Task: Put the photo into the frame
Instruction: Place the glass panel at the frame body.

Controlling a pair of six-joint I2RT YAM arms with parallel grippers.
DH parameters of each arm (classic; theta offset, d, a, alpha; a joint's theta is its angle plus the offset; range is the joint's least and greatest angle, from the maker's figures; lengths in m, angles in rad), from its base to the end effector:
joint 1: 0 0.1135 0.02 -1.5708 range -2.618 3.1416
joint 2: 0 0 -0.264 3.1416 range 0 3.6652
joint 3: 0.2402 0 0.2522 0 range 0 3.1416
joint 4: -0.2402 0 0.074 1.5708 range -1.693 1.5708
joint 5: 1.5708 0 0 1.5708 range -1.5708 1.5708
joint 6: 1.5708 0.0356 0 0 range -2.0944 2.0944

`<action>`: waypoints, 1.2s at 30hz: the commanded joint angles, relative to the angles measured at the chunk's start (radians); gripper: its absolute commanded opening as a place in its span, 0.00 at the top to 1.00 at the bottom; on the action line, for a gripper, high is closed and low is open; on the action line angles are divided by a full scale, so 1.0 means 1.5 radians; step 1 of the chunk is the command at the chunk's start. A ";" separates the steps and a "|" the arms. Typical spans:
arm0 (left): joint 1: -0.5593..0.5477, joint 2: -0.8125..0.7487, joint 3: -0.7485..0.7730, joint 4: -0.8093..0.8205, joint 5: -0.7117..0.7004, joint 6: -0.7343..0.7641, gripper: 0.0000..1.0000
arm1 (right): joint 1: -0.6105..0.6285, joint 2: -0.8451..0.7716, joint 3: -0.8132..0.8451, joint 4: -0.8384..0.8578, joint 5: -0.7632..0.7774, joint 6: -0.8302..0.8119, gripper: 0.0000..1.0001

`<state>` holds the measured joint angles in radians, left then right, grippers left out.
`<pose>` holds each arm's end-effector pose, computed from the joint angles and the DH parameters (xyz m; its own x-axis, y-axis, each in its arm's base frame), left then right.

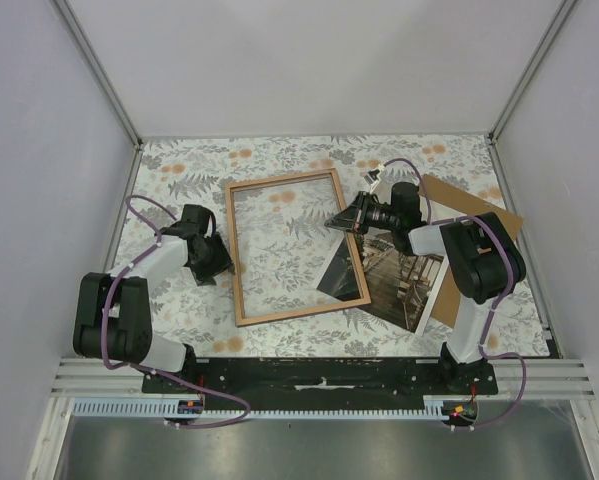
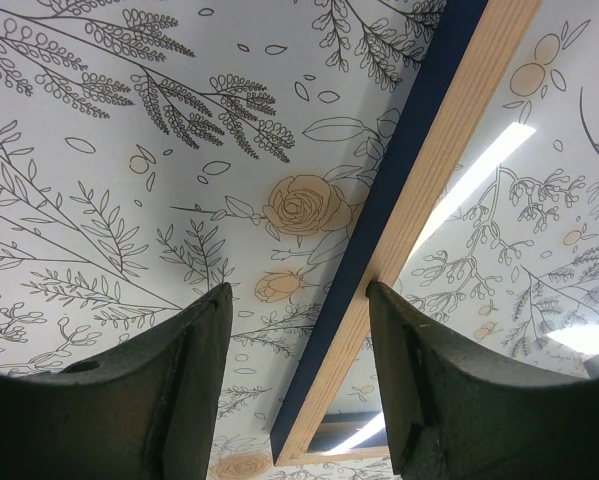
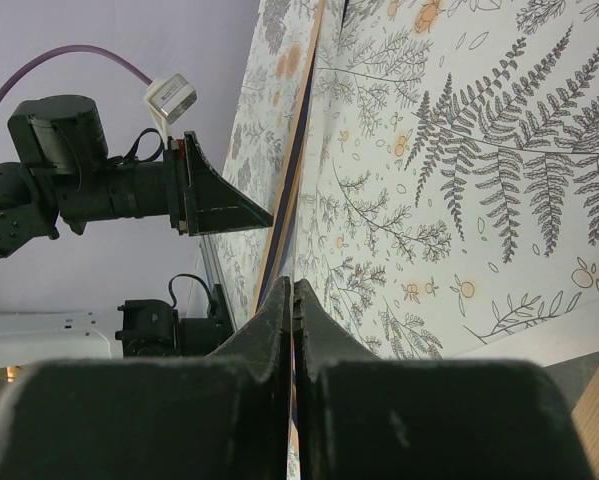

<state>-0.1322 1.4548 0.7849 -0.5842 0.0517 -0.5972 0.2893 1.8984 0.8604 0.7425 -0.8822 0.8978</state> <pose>0.2504 -0.0352 0.1666 -0.8619 -0.4519 -0.2299 -0.4076 0.8873 -0.2157 0.3501 0.1329 0.1548 -0.8693 0.2597 -0.4205 -0.3360 0.3133 0.8882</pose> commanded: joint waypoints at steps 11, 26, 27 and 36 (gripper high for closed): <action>-0.011 0.044 -0.026 -0.014 -0.052 0.023 0.37 | 0.009 -0.028 -0.012 0.062 0.009 -0.005 1.00; -0.011 0.046 -0.027 -0.014 -0.052 0.022 0.37 | 0.007 -0.024 -0.014 0.072 0.015 0.001 1.00; -0.011 0.046 -0.026 -0.014 -0.051 0.023 0.37 | 0.008 -0.023 -0.014 0.073 0.015 0.000 1.00; -0.012 0.047 -0.027 -0.015 -0.052 0.022 0.37 | -0.002 -0.016 -0.020 0.079 0.022 0.006 1.00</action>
<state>-0.1322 1.4597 0.7887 -0.5880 0.0521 -0.5972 0.2905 1.8980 0.8360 0.7925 -0.8619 0.9089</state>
